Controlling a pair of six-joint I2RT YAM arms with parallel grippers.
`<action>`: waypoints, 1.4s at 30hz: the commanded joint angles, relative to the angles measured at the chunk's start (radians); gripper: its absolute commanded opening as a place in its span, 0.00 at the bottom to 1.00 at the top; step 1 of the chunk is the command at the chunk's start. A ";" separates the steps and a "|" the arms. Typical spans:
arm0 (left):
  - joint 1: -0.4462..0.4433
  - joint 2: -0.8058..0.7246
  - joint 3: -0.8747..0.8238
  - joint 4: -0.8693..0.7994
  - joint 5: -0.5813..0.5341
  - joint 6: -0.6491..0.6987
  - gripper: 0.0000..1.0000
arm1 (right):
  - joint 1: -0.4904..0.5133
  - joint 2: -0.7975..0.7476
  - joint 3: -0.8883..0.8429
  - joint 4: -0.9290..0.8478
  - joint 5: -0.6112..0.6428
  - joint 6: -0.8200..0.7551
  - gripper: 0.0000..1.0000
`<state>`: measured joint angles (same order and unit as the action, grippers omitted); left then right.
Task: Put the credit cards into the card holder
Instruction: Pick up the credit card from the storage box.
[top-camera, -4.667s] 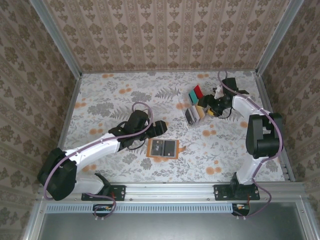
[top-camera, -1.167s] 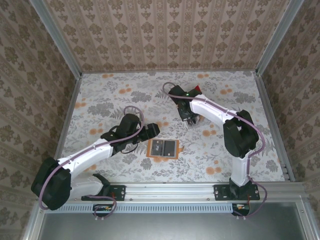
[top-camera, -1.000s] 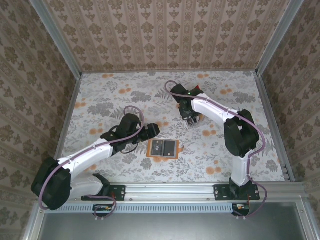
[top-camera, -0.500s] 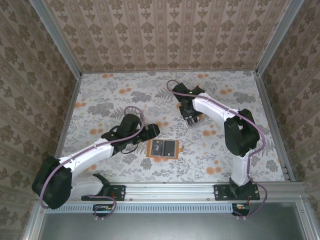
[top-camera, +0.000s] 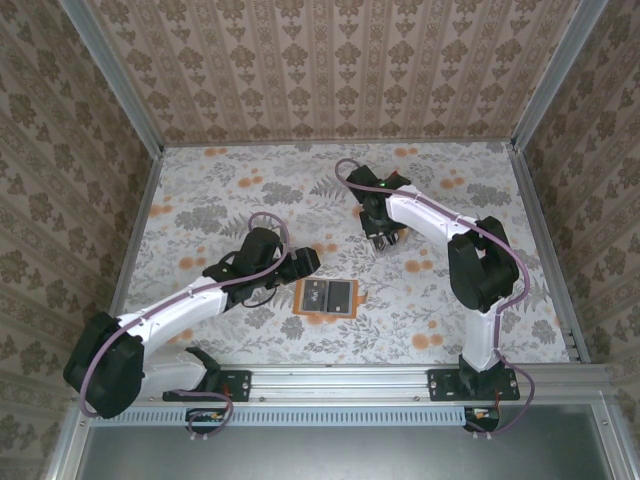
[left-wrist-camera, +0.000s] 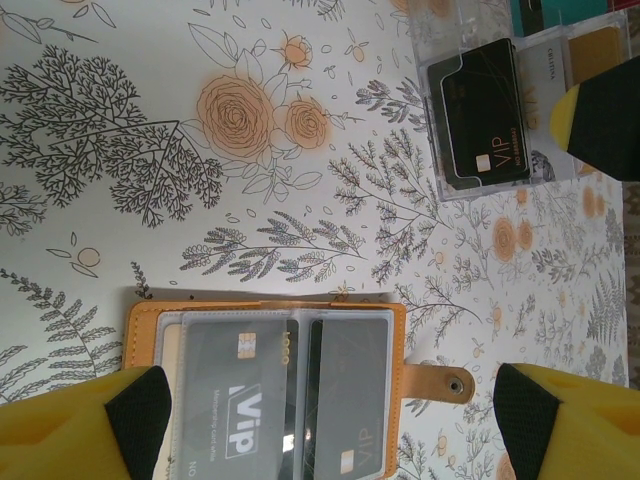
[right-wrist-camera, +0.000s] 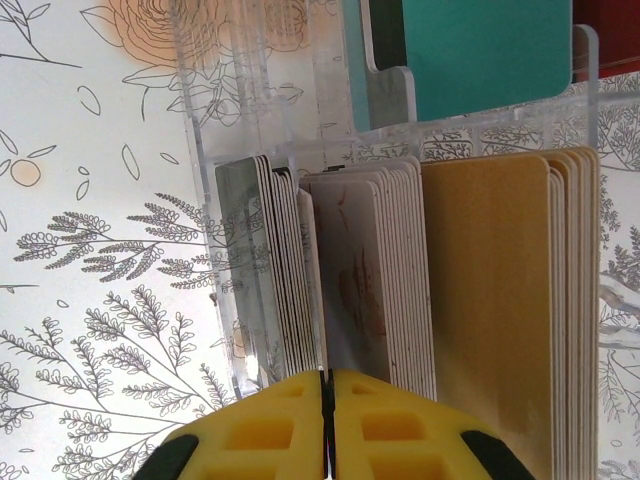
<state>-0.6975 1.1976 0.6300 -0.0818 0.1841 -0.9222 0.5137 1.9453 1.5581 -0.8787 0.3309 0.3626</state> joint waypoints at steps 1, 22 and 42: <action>0.009 0.007 0.002 -0.001 0.011 -0.003 0.87 | -0.007 -0.068 -0.016 -0.013 -0.018 -0.001 0.09; 0.006 0.017 0.025 -0.002 0.021 0.000 0.87 | -0.021 -0.449 -0.232 0.099 -0.250 0.168 0.05; 0.006 -0.021 -0.081 -0.118 -0.008 0.000 0.84 | 0.190 -0.723 -0.829 0.621 -0.428 0.625 0.04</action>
<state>-0.6975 1.1954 0.5613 -0.1616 0.1829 -0.9222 0.6746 1.2209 0.7570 -0.3584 -0.1200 0.8974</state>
